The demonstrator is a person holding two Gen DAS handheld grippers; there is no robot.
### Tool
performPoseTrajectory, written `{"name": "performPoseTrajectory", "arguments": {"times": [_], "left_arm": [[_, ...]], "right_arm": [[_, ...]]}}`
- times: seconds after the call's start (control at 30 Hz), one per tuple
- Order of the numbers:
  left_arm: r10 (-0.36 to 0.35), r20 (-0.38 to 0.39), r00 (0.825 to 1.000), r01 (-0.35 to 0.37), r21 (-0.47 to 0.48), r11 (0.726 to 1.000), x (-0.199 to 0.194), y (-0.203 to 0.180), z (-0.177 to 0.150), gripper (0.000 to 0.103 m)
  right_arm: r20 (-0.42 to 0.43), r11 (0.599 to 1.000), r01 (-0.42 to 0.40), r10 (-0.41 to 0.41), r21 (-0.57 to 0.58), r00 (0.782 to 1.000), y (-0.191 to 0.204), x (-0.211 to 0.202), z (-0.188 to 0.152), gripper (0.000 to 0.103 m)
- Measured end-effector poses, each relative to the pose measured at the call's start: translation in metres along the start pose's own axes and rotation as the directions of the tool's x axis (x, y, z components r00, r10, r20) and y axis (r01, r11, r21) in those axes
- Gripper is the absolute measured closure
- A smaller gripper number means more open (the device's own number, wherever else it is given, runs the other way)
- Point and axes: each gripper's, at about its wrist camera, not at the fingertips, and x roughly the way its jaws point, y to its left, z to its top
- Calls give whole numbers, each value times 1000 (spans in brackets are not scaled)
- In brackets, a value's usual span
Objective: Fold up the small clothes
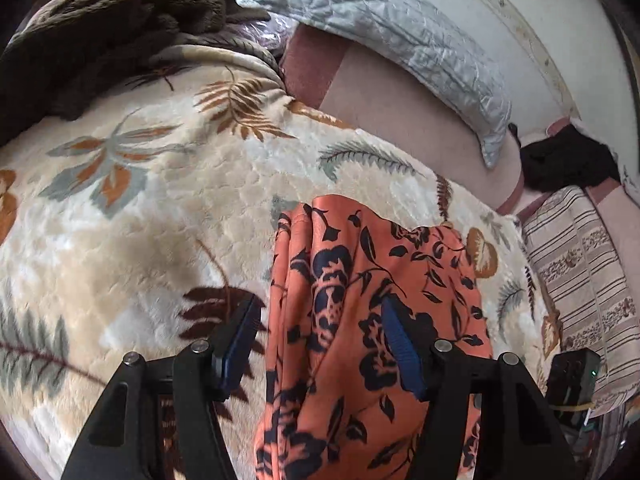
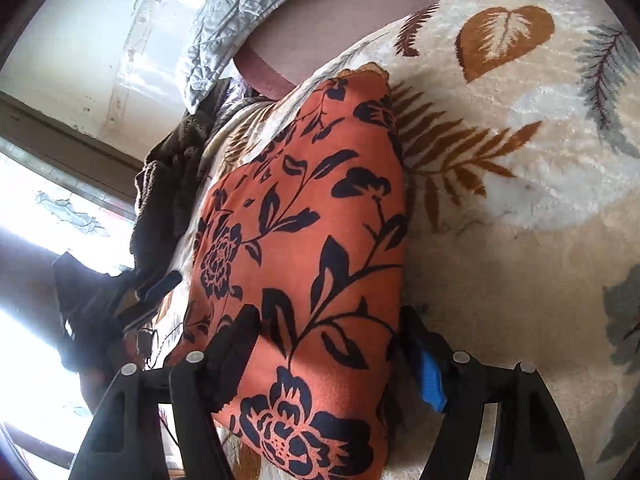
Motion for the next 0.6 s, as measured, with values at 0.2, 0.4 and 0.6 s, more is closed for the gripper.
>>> {"name": "performPoseTrajectory", "arguments": {"times": [0.2, 0.4, 0.6], "left_arm": [[-88, -137, 987, 64, -169, 984, 68, 38, 24, 54], [-76, -32, 997, 72, -108, 992, 7, 27, 3, 56], [-62, 46, 997, 62, -2, 998, -67, -1, -64, 54]], "right_arm": [[-12, 996, -76, 76, 46, 997, -12, 0, -4, 29], [-31, 992, -100, 103, 78, 994, -15, -2, -4, 29], [18, 982, -146, 145, 122, 989, -19, -30, -15, 27]]}}
